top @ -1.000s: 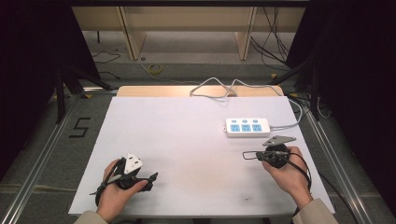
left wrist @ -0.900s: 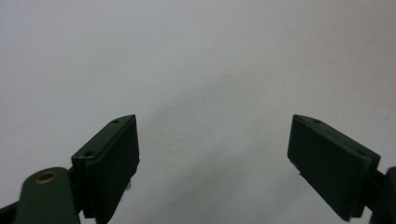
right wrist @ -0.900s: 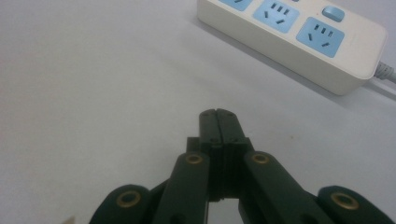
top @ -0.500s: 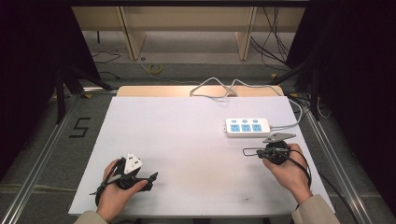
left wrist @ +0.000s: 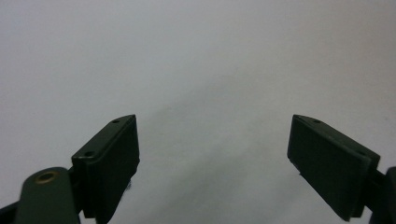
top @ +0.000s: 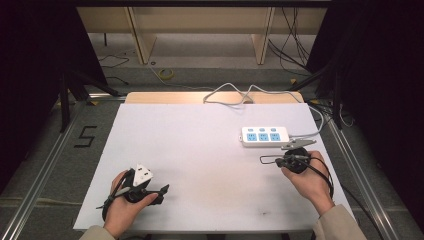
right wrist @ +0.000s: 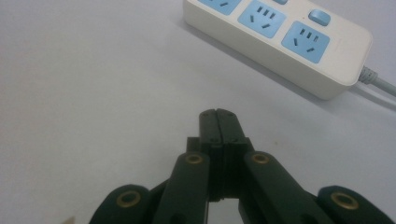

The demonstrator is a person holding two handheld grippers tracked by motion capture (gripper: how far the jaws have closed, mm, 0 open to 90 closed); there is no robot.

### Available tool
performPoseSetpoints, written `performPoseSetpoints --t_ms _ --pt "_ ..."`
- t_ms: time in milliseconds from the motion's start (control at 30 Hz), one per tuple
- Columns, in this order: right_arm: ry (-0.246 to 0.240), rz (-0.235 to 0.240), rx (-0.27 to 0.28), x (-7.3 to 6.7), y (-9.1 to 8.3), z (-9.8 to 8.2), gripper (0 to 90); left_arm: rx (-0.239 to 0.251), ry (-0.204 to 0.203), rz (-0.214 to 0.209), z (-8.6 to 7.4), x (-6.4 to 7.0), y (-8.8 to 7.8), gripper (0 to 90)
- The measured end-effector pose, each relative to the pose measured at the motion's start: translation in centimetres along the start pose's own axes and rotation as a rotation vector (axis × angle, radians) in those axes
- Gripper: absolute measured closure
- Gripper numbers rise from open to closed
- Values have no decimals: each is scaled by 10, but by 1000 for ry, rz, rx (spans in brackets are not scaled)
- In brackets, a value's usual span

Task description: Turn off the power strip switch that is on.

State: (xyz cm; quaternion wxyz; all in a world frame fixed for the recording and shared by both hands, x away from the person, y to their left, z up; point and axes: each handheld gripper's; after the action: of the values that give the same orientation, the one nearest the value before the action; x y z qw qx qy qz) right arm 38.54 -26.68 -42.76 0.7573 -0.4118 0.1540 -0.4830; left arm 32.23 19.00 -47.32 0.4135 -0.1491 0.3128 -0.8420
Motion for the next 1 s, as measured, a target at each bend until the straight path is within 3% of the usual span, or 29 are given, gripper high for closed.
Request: performPoseSetpoints --t_ms 1000 --pt "-14 -6 -31 7 3 21 900 0 1 -1 0 0 0 164"
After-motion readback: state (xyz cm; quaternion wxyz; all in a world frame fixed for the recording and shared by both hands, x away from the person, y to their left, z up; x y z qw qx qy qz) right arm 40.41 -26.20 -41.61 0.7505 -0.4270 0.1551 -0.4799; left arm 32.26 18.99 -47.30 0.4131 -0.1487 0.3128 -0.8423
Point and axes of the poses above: each handheld gripper's, and its own axes: y roughly forward along the jaws, z roughly out of its top, x roughly to its right, and after that the axes turned 6 degrees about -z, right-handed
